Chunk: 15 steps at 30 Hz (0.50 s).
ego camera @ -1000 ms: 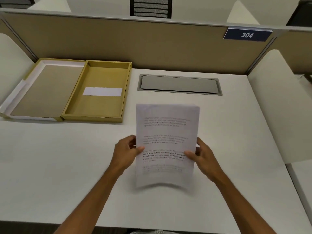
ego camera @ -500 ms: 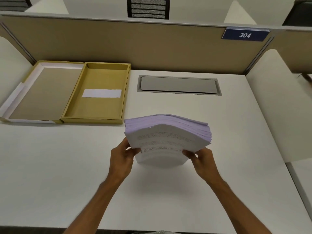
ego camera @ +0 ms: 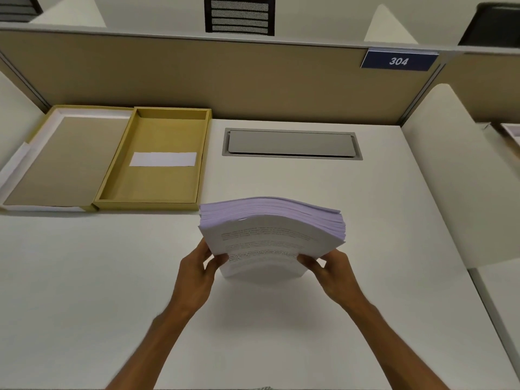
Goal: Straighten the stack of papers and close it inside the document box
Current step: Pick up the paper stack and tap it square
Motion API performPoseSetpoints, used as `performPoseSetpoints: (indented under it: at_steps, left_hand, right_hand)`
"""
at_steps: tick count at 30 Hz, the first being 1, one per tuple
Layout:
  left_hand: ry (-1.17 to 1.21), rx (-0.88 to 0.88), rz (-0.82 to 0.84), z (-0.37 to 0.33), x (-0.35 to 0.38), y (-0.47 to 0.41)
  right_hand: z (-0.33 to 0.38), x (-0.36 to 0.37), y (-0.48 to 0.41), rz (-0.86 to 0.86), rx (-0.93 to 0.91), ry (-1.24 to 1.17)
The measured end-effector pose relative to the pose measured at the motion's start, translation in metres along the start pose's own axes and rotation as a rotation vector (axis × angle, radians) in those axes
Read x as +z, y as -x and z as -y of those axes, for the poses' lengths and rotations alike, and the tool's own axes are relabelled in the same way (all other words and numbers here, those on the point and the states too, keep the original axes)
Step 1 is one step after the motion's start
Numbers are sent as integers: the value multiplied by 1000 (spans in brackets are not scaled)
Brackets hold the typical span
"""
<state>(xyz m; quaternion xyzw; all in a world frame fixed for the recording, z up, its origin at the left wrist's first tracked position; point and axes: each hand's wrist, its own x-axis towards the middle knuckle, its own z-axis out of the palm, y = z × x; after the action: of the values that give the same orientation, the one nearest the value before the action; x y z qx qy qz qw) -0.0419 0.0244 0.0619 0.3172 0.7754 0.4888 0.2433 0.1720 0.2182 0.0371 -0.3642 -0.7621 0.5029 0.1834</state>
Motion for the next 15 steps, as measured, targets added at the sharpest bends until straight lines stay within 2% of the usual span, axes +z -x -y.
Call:
performPoseSetpoints:
  at_steps: [4,10,13,15]
  left_hand:
    - [53,12,-36,-18,-1,3]
    - [310,98,-175,-50,6,-3]
    - [331,108,-183,-54,11,-2]
    - [350,101,-171,-53,13,-2]
  right_hand:
    - [19,-5,8,-47,-33,-68]
    - [65,-9,25,-268,-112,-289]
    - [90,-2,33,-353,-150,-401]
    - [108,6,32,-402,-110,-499]
